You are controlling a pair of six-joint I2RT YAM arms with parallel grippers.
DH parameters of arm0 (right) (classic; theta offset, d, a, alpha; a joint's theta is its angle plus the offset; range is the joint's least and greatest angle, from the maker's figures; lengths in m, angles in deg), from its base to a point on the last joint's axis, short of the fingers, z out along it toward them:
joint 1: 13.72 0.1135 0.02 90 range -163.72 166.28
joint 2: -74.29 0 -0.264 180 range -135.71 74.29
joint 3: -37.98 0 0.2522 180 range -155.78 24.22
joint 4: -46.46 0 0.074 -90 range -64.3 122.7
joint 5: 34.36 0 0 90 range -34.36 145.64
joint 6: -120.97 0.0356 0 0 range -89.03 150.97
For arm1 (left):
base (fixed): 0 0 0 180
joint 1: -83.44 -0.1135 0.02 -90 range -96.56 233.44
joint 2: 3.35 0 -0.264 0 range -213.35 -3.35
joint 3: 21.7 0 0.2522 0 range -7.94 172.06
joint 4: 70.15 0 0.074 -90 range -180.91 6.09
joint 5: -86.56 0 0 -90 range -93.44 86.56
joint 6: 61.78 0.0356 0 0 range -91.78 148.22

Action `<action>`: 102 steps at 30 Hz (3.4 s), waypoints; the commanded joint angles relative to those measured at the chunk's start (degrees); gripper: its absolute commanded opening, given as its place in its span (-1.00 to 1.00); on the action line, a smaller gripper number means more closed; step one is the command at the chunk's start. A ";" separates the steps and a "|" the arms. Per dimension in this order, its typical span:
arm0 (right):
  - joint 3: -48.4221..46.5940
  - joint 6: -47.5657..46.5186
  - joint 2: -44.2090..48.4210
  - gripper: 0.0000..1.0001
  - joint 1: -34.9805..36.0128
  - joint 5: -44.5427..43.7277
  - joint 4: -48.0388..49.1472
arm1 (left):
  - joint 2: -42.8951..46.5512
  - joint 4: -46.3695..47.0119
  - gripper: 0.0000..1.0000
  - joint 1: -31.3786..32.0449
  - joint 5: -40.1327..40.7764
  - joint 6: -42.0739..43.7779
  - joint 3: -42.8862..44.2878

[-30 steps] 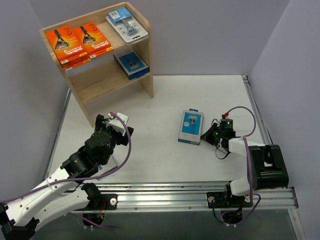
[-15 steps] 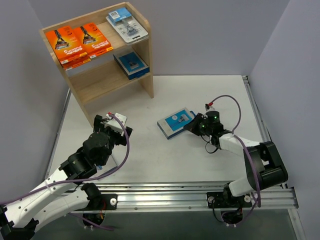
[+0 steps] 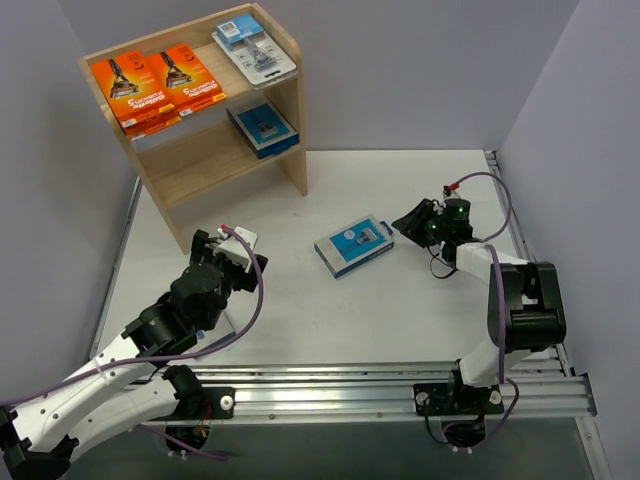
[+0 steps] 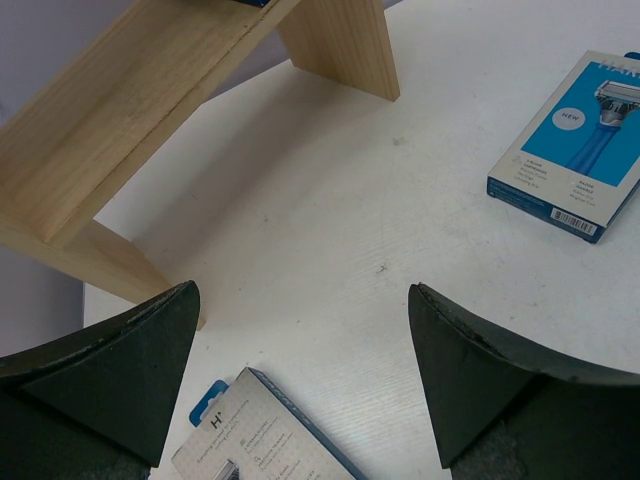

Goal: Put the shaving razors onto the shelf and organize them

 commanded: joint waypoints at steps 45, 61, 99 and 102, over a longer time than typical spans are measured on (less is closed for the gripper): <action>-5.54 4.04 -18.52 -0.91 -0.84 11.84 16.53 | -1.07 6.48 0.88 -0.34 -1.42 2.70 -2.04; 8.35 6.59 -3.32 -1.00 9.17 5.70 18.38 | -1.06 5.78 0.89 -0.34 -0.98 2.79 -2.04; 26.29 13.27 6.55 -0.46 32.91 8.41 28.84 | -1.59 5.43 0.89 -0.34 -0.54 3.75 -1.78; 25.50 12.92 4.35 -0.42 33.88 8.94 29.45 | -1.68 5.43 0.89 -0.34 -0.63 3.67 -1.87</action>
